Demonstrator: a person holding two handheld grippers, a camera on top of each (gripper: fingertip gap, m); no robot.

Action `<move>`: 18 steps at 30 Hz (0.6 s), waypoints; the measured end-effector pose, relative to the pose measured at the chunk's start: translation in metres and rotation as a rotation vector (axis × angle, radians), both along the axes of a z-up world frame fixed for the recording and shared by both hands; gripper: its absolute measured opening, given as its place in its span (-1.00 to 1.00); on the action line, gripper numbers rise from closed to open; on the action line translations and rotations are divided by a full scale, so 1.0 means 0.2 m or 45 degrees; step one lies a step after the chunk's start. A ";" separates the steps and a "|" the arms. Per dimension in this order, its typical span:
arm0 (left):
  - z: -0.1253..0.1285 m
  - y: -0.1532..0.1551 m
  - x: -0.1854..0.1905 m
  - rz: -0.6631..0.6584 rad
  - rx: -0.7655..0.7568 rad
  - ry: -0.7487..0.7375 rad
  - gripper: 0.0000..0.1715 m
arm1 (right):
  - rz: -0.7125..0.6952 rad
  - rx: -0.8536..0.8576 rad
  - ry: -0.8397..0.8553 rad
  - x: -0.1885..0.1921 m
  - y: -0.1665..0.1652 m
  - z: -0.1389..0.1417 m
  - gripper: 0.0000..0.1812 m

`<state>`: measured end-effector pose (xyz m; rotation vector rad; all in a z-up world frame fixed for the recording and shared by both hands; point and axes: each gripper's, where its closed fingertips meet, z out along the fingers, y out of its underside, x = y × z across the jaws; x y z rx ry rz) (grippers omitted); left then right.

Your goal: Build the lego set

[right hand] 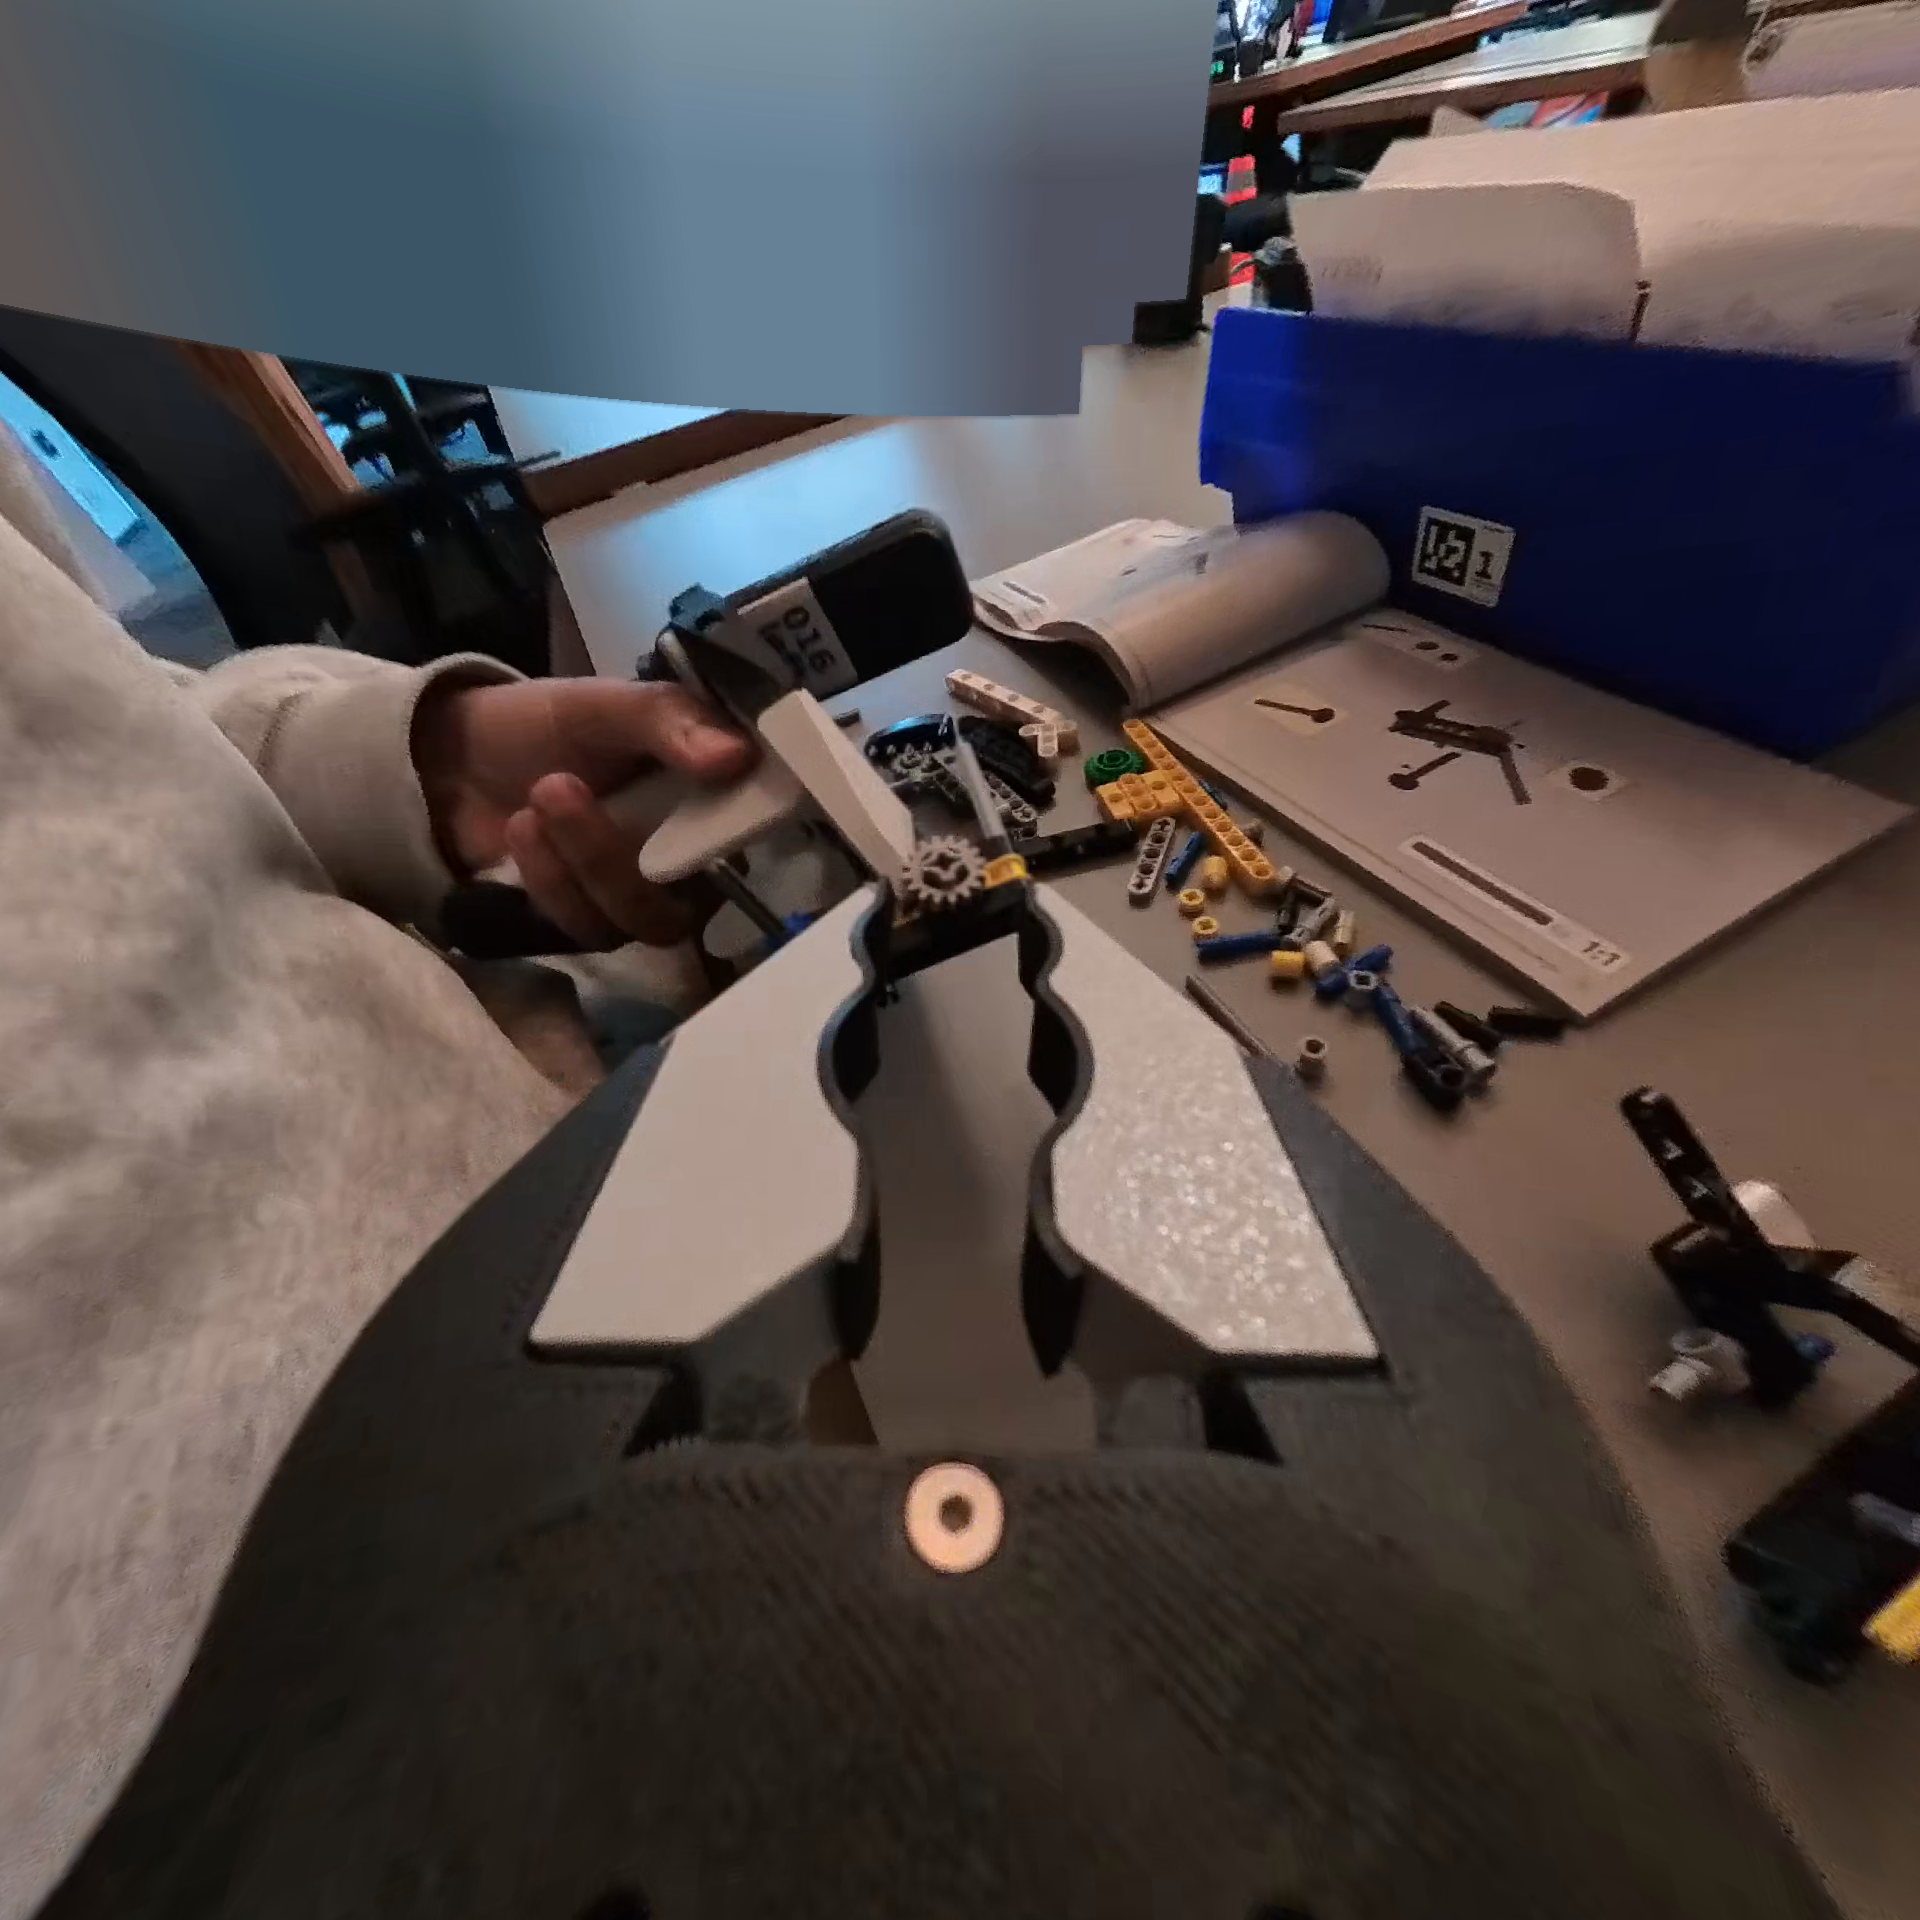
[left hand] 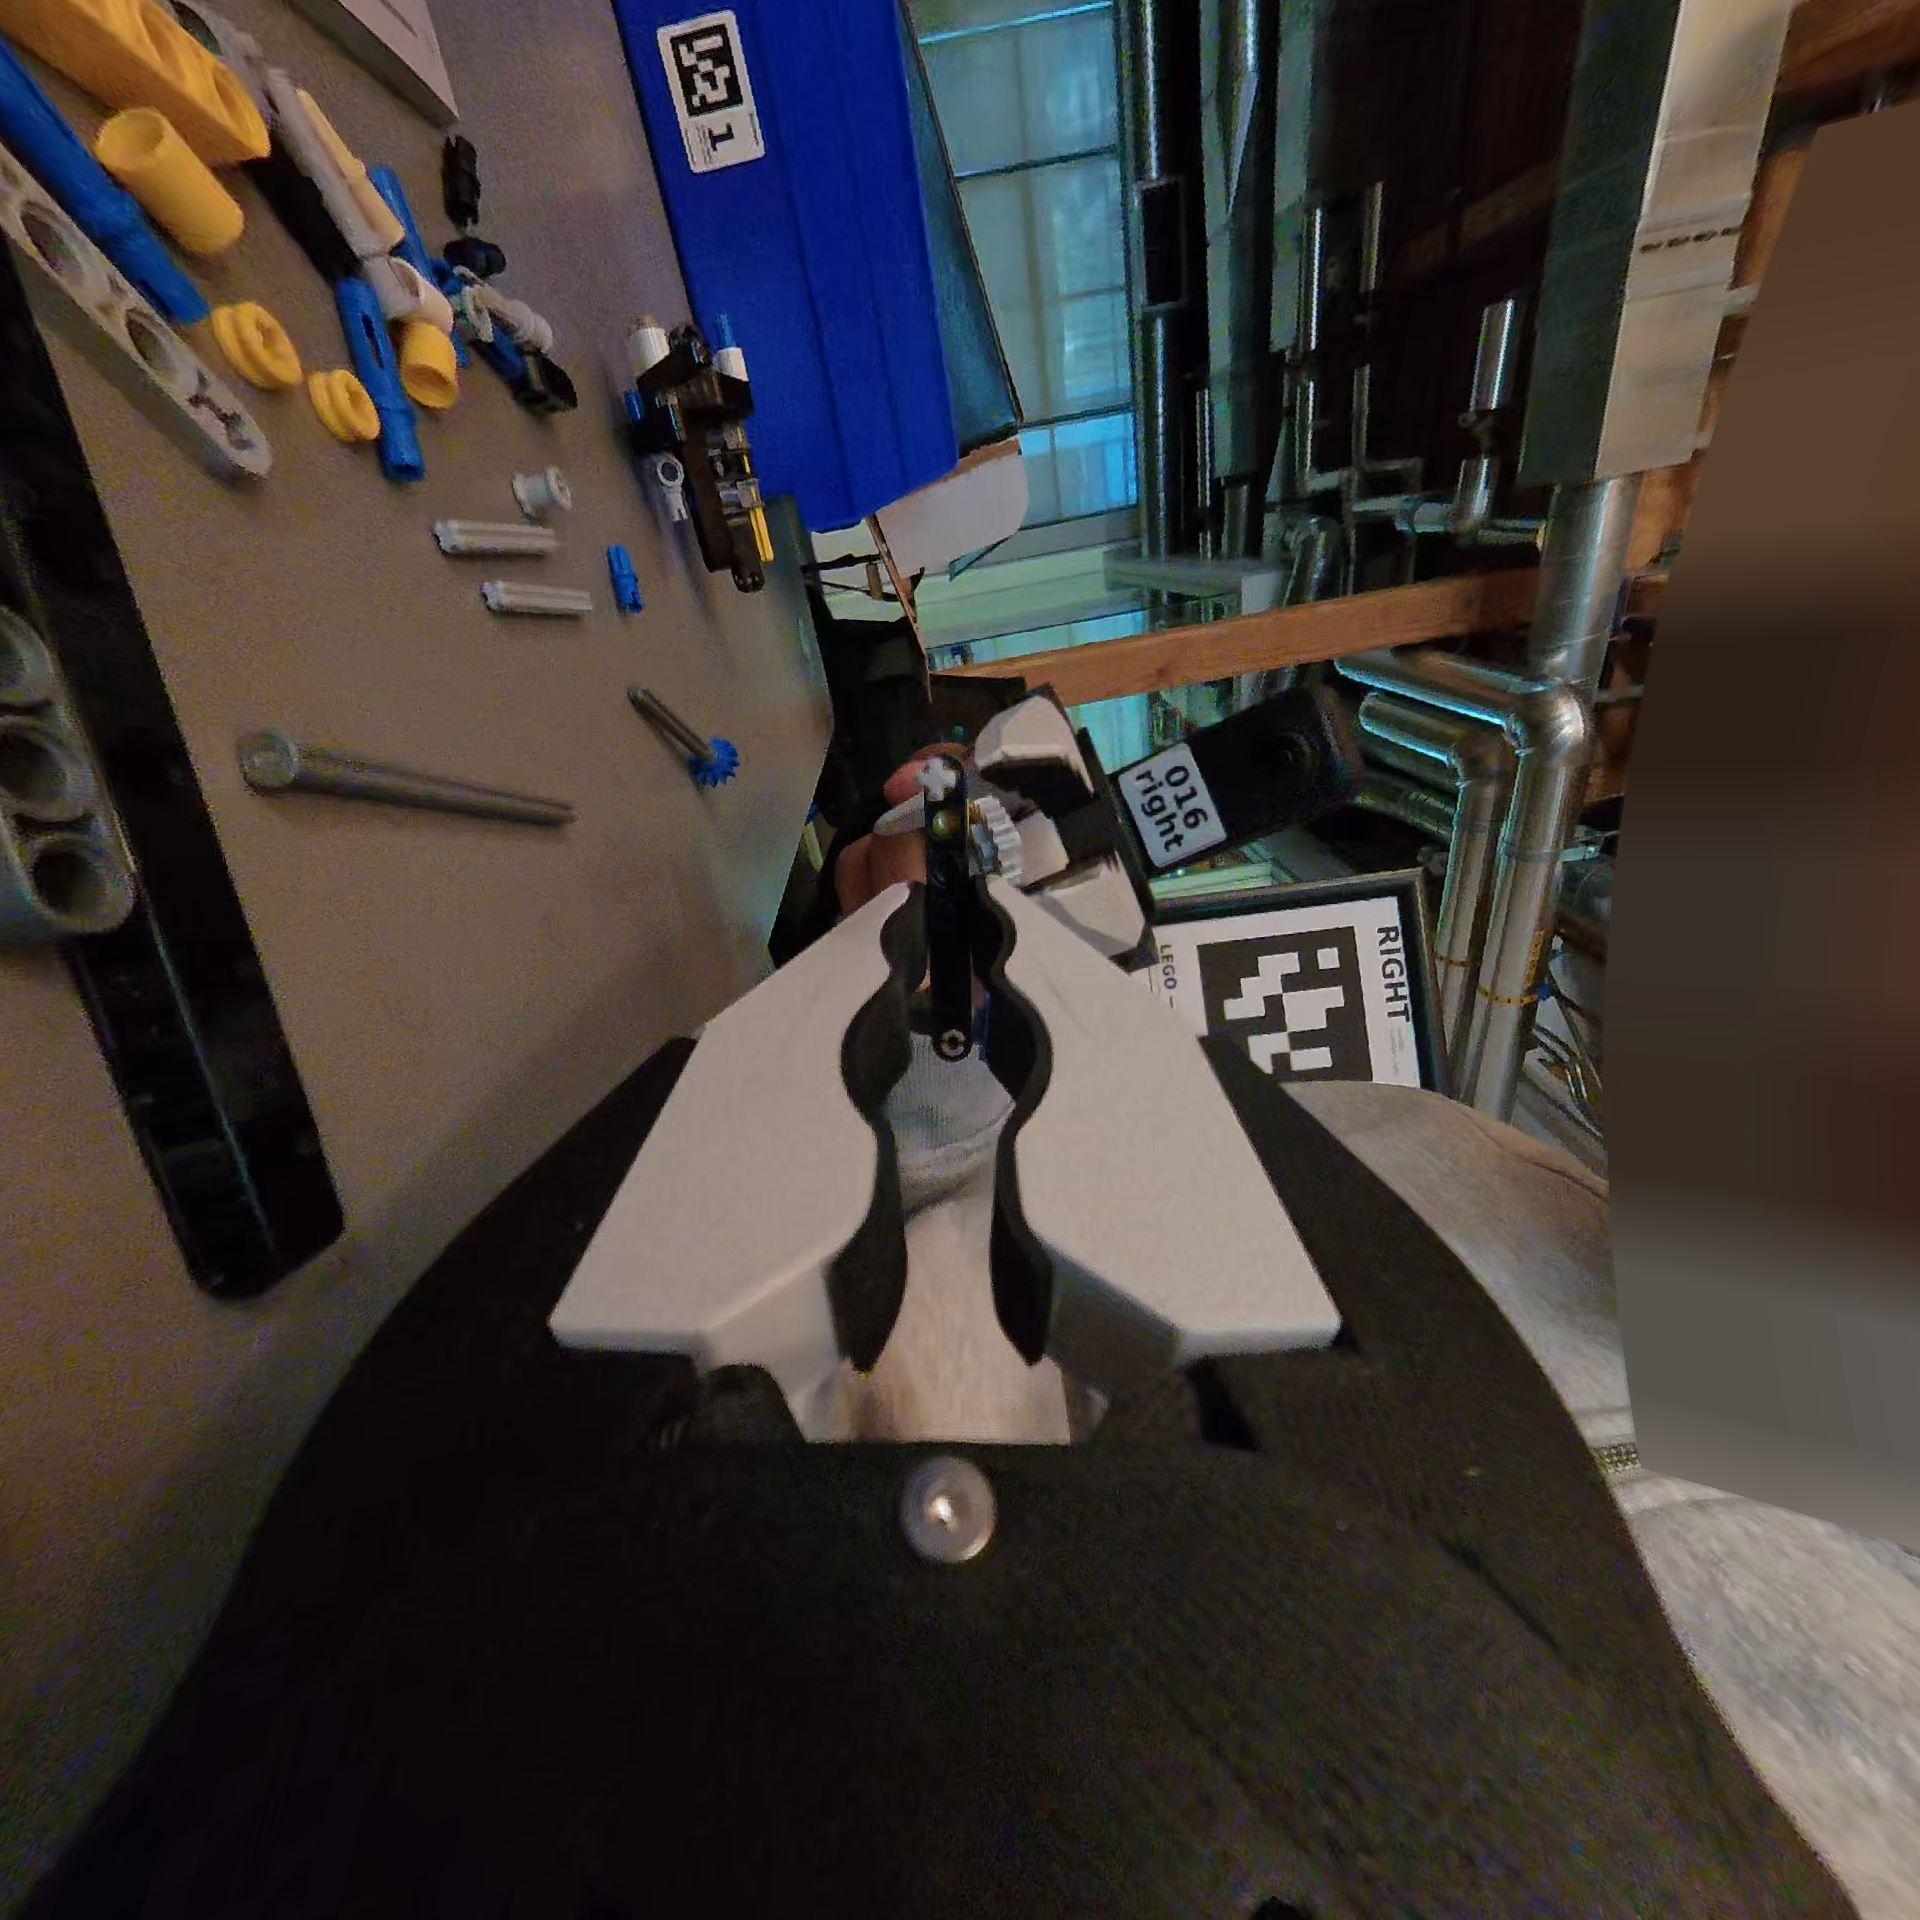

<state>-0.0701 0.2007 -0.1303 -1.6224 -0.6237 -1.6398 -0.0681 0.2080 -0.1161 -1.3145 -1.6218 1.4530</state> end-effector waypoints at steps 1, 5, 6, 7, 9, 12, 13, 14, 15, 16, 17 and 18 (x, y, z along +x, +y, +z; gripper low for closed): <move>0.00 0.00 0.00 -0.006 0.000 0.009 -0.93 | 0.007 0.019 0.002 0.00 -0.01 0.00 -0.76; 0.00 -0.01 0.03 -0.038 0.000 0.046 -0.94 | 0.025 0.113 0.026 0.01 -0.03 0.00 -0.76; 0.00 -0.01 0.03 -0.047 0.000 0.049 -0.94 | 0.034 0.140 0.026 0.01 -0.04 -0.01 -0.75; 0.00 -0.01 0.04 -0.058 0.000 0.050 -0.94 | 0.044 0.168 0.023 0.01 -0.04 -0.02 -0.75; -0.01 -0.02 0.05 -0.078 -0.004 0.061 -0.94 | 0.044 0.221 0.028 0.02 -0.05 -0.03 -0.76; -0.01 -0.03 0.07 -0.107 -0.004 0.080 -0.94 | 0.048 0.264 0.035 0.02 -0.05 -0.03 -0.83; -0.01 -0.03 0.07 -0.111 -0.005 0.084 -0.94 | 0.048 0.276 0.034 0.03 -0.05 -0.04 -0.84; -0.01 -0.03 0.07 -0.112 -0.006 0.084 -0.94 | 0.048 0.287 0.034 0.03 -0.05 -0.04 -0.84; -0.01 -0.03 0.07 -0.112 -0.006 0.081 -0.94 | 0.047 0.298 0.034 0.03 -0.05 -0.04 -0.84; -0.01 -0.03 0.07 -0.112 -0.005 0.078 -0.94 | 0.047 0.308 0.035 0.03 -0.05 -0.03 -0.84; -0.01 -0.03 0.07 -0.110 -0.005 0.075 -0.94 | 0.047 0.319 0.034 0.03 -0.05 -0.03 -0.84; -0.01 -0.03 0.07 -0.107 -0.005 0.074 -0.94 | 0.044 0.332 0.033 0.03 -0.05 -0.04 -0.84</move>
